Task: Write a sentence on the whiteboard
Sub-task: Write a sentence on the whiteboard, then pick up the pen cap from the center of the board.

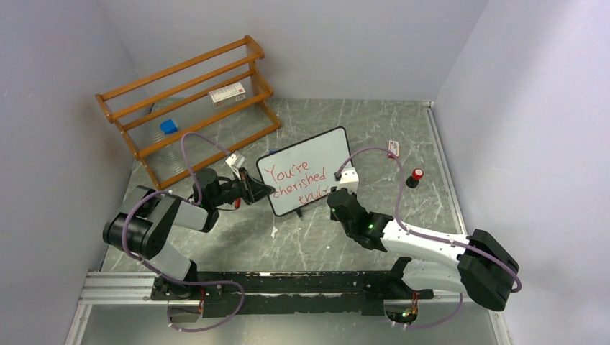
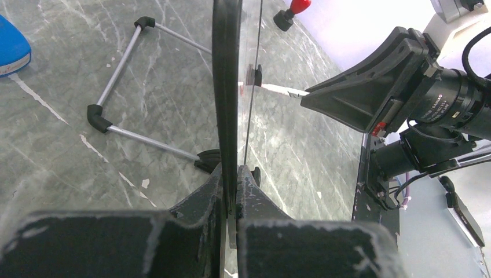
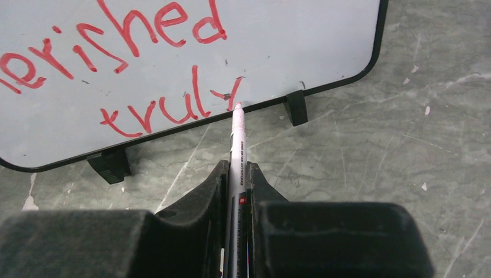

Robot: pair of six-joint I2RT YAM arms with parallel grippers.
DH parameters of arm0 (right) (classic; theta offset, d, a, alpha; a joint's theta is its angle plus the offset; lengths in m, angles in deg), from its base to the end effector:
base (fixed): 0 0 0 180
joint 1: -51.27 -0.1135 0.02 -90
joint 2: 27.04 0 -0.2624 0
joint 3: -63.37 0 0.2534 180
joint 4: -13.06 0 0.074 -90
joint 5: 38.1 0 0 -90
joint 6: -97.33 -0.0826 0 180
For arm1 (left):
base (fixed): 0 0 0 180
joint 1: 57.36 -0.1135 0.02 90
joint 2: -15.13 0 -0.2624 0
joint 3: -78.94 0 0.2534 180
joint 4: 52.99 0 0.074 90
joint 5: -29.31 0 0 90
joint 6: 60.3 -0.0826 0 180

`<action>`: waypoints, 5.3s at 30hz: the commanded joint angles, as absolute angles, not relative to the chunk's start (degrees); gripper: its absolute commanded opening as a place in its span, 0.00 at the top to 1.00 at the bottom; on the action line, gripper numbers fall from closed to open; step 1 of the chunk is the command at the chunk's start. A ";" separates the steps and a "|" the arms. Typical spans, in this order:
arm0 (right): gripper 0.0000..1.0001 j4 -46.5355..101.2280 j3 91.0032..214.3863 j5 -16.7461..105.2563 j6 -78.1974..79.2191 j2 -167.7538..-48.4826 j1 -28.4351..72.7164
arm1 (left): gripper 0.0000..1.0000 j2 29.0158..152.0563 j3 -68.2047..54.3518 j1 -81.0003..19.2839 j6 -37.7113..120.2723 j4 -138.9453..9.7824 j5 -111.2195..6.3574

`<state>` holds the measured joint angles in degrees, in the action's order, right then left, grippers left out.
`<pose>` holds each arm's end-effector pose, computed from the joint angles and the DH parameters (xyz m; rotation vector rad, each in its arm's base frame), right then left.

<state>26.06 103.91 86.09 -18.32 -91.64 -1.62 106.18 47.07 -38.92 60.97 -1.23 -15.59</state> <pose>0.1893 0.1733 0.1615 -0.1796 2.0889 0.1598 0.2527 -0.1459 0.1412 0.4336 1.7896 -1.2904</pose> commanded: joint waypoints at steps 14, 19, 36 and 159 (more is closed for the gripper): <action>1.00 21.98 102.90 89.28 -19.00 -94.11 0.49 | 0.95 105.31 46.68 -39.69 58.80 -7.95 -16.66; 1.00 20.63 102.98 87.95 -18.56 -95.36 1.43 | 0.95 105.38 46.53 -39.69 58.78 -7.95 -16.51; 1.00 24.93 101.67 86.70 -18.44 -85.34 1.70 | 0.87 102.49 46.12 -39.69 58.29 -11.25 -17.91; 1.00 25.25 96.16 69.23 -10.44 -57.48 1.85 | 0.95 86.06 13.18 -40.07 30.53 -99.38 -51.63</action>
